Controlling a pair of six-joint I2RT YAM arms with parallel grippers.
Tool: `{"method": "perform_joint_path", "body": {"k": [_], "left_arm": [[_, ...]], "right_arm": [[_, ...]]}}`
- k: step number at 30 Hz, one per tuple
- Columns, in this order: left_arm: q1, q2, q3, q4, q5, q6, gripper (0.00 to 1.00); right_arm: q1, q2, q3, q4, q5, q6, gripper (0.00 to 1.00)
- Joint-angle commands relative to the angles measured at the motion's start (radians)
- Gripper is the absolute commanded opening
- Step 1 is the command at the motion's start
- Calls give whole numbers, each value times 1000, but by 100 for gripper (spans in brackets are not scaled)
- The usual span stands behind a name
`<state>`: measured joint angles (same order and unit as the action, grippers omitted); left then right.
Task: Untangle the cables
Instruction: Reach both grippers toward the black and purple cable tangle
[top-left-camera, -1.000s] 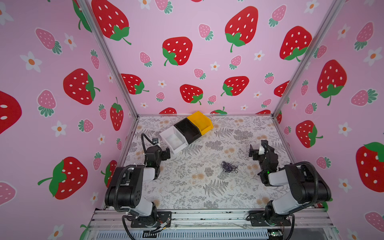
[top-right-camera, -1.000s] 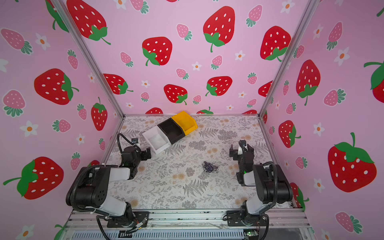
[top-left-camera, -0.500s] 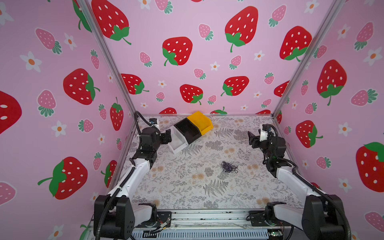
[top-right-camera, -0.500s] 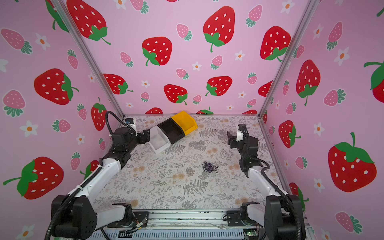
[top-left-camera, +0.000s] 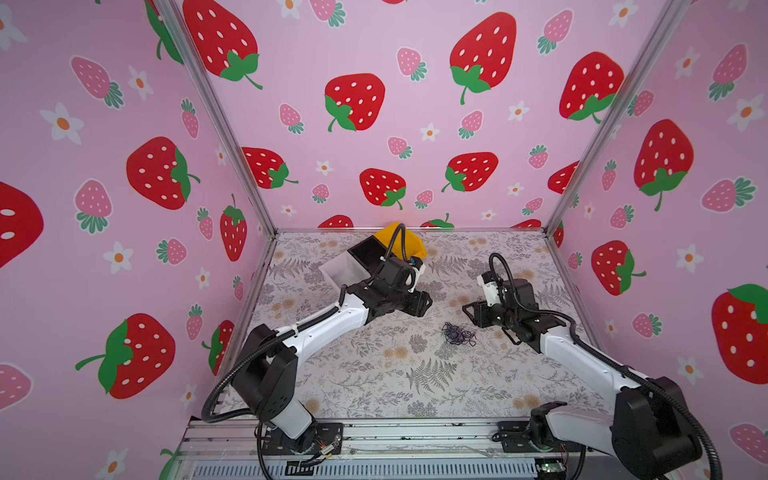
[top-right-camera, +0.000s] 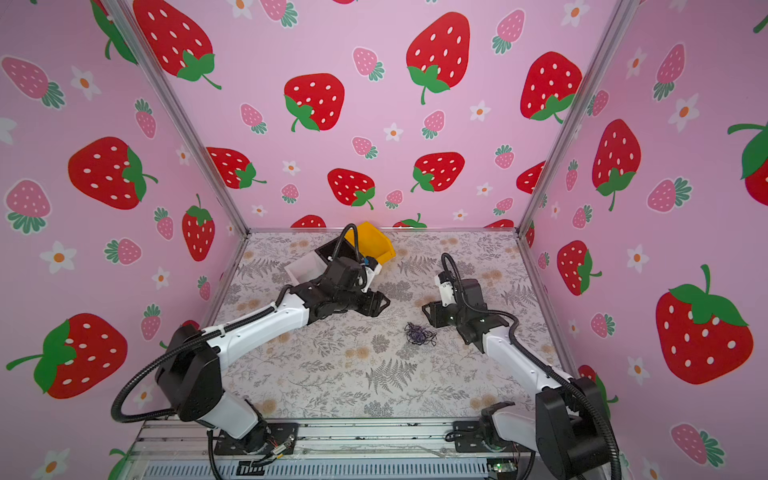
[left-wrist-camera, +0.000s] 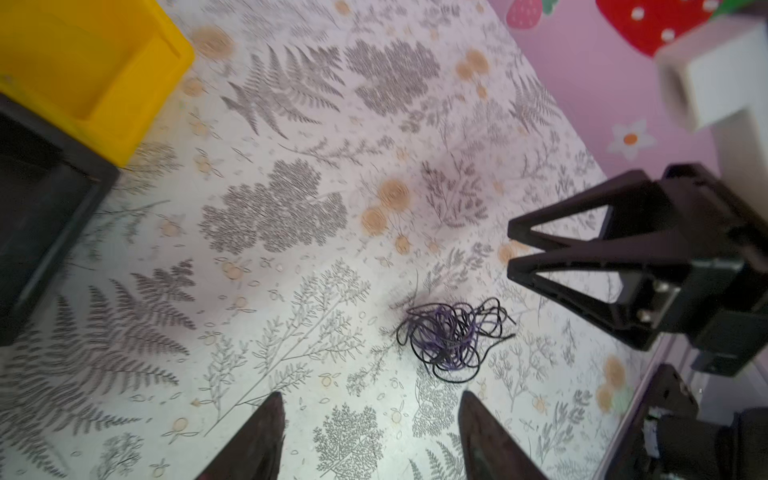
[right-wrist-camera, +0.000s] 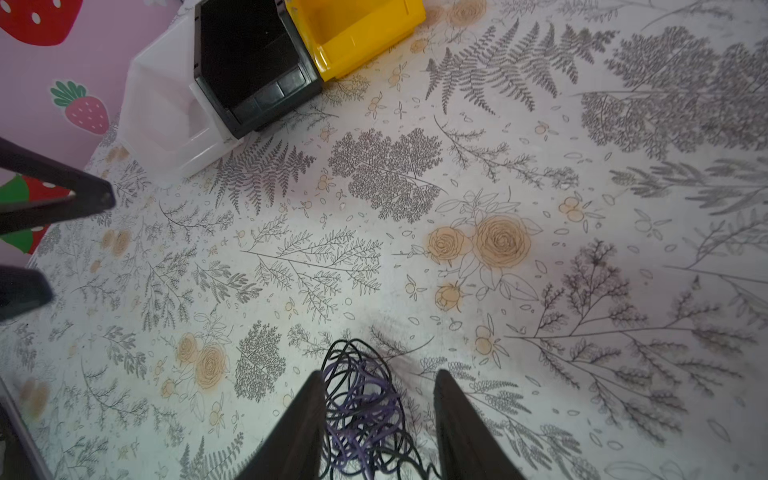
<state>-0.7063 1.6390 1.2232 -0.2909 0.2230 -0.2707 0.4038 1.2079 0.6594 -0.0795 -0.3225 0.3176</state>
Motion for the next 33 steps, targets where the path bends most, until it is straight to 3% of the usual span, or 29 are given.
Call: {"method": "perform_joint_path", "body": {"k": [1, 5, 10, 15, 24, 27, 29, 33], "left_arm": [[-4, 49, 78, -80, 107, -15, 65], [-41, 141, 133, -111, 227, -14, 57], [-68, 250, 241, -225, 270, 8, 53], [-66, 292, 266, -274, 292, 16, 54], [-63, 312, 251, -273, 345, 59, 61], [-64, 327, 257, -277, 363, 67, 63], [-64, 342, 271, -287, 365, 70, 64], [-64, 396, 328, -336, 386, 81, 65]], "right_arm": [[4, -20, -25, -58, 15, 56, 44], [3, 46, -38, -50, -37, 59, 44], [4, 100, -39, -44, -95, 56, 45], [6, 141, -43, -43, -118, 52, 42], [15, 183, -6, -100, -76, 47, 27], [18, 155, -7, -109, -45, 66, 28], [20, 125, 3, -135, -7, 70, 36], [21, 57, 15, -166, 58, 75, 41]]}}
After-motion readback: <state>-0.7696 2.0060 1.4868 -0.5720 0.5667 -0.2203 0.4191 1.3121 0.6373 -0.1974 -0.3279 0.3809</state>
